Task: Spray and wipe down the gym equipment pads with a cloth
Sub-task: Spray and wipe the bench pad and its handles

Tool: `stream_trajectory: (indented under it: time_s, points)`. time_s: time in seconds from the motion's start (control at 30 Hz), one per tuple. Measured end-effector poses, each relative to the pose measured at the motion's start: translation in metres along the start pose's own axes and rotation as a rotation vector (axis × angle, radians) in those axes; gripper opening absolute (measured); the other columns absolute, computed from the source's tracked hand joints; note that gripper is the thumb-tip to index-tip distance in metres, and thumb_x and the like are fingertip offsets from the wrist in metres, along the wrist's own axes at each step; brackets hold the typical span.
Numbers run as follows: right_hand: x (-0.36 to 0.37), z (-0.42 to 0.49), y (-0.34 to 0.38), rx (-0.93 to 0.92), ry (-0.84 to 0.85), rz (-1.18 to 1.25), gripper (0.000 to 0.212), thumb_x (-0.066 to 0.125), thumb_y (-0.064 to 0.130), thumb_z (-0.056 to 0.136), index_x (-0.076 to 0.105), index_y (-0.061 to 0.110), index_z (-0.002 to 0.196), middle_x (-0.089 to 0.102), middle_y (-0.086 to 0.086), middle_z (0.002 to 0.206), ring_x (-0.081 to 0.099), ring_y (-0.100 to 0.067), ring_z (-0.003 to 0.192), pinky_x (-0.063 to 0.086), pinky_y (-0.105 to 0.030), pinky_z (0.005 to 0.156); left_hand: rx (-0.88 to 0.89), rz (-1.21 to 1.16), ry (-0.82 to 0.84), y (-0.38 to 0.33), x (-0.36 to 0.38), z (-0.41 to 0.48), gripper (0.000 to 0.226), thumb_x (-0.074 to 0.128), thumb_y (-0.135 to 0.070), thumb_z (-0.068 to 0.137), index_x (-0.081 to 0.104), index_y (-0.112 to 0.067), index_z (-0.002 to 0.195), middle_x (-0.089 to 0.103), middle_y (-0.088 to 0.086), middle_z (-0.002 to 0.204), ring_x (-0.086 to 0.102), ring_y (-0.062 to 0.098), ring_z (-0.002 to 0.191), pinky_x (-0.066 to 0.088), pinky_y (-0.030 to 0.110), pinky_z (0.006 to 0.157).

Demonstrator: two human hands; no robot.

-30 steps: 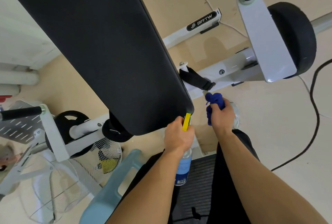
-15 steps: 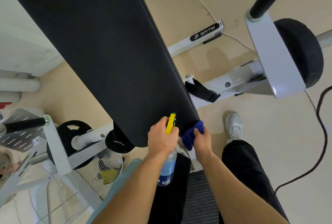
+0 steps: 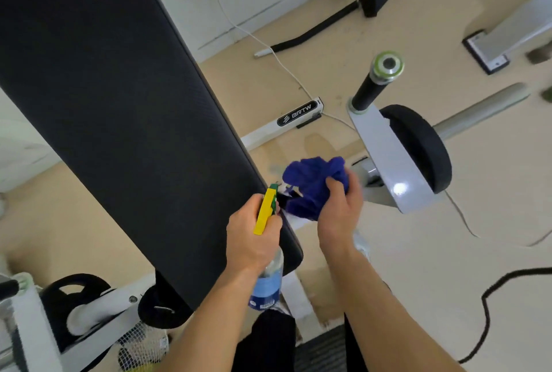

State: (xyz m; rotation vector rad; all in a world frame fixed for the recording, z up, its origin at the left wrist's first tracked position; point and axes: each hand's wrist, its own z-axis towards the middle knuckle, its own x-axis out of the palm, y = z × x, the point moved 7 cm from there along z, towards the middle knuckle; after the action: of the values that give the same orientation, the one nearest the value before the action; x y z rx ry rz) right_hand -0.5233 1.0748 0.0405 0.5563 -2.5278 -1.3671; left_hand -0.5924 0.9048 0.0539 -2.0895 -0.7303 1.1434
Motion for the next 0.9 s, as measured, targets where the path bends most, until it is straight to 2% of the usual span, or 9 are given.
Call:
stream_trajectory:
  time_s: [0.1,0.2,0.33,0.4,0.5,0.6,0.67,0.8,0.9]
  points:
    - [-0.016,0.021,0.071,-0.203,-0.143,0.129,0.018,0.048,0.005,0.095,0.059,0.005,0.109,0.059,0.001,0.089,0.056,-0.003,0.071,0.049,-0.019,0.059,0.092,-0.031,0.069,-0.039,0.012,0.018,0.014,0.056,-0.025,0.078,0.068,-0.024,0.085,0.060,0.002,0.064,0.057,0.035,0.059,0.055,0.061,0.059]
    - [-0.044,0.040,0.107,-0.263,-0.258,0.214,0.036,0.050,0.010,0.087,0.059,0.002,0.121,0.062,-0.005,0.101,0.060,-0.010,0.085,0.050,-0.018,0.064,0.186,-0.043,0.146,-0.077,0.027,0.033,0.016,0.059,-0.021,0.080,0.072,-0.024,0.090,0.067,0.009,0.072,0.062,0.039,0.065,0.057,0.061,0.060]
    - [-0.072,0.068,0.121,-0.245,-0.251,0.247,0.031,0.052,0.014,0.076,0.062,0.005,0.104,0.059,-0.002,0.088,0.056,-0.021,0.080,0.054,-0.034,0.067,0.290,-0.063,0.169,-0.116,0.045,0.047,0.020,0.056,-0.027,0.081,0.071,-0.016,0.088,0.066,0.016,0.072,0.060,0.041,0.064,0.056,0.058,0.062]
    - [-0.078,0.079,0.127,-0.251,-0.223,0.275,0.023,0.052,0.011,0.075,0.060,0.009,0.096,0.056,-0.001,0.083,0.053,-0.021,0.076,0.050,-0.034,0.068,0.297,-0.068,0.155,-0.125,0.054,0.053,0.025,0.054,-0.034,0.080,0.070,-0.016,0.087,0.067,0.014,0.075,0.061,0.039,0.066,0.057,0.058,0.064]
    - [-0.080,0.088,0.141,-0.308,-0.197,0.259,0.030,0.050,0.006,0.074,0.059,0.004,0.103,0.057,-0.002,0.085,0.055,-0.018,0.075,0.051,-0.029,0.068,0.279,-0.027,0.128,-0.129,0.065,0.061,0.015,0.055,-0.030,0.082,0.060,-0.017,0.076,0.061,0.009,0.068,0.058,0.041,0.068,0.056,0.060,0.063]
    - [-0.062,0.093,0.140,-0.325,-0.084,0.207,0.046,0.046,0.000,0.077,0.061,0.009,0.119,0.063,-0.011,0.106,0.063,-0.035,0.096,0.060,-0.050,0.078,0.252,0.003,0.092,-0.126,0.069,0.063,0.022,0.055,-0.027,0.082,0.044,-0.018,0.065,0.046,0.000,0.056,0.055,0.044,0.066,0.053,0.061,0.063]
    - [-0.038,0.094,0.132,-0.352,0.004,0.140,0.055,0.046,0.002,0.075,0.061,0.022,0.123,0.064,-0.008,0.119,0.059,-0.037,0.110,0.053,-0.061,0.091,0.258,0.002,0.077,-0.124,0.068,0.059,0.021,0.054,-0.026,0.080,0.042,-0.019,0.063,0.044,0.000,0.055,0.054,0.044,0.064,0.052,0.061,0.062]
    - [0.015,0.096,0.097,-0.415,0.092,-0.057,0.074,0.052,0.006,0.078,0.035,0.031,0.146,0.053,-0.008,0.134,0.059,-0.027,0.109,0.053,-0.049,0.094,0.290,-0.035,0.038,-0.118,0.060,0.057,0.018,0.056,-0.022,0.081,0.048,-0.012,0.068,0.050,0.013,0.062,0.053,0.044,0.062,0.054,0.061,0.060]
    - [0.026,0.102,0.076,-0.508,-0.008,-0.206,0.069,0.061,0.015,0.088,0.027,0.030,0.146,0.049,0.018,0.133,0.055,-0.008,0.112,0.047,-0.030,0.090,0.302,-0.056,0.027,-0.117,0.054,0.060,0.015,0.058,-0.019,0.081,0.052,-0.011,0.070,0.052,0.014,0.065,0.053,0.043,0.063,0.054,0.061,0.059]
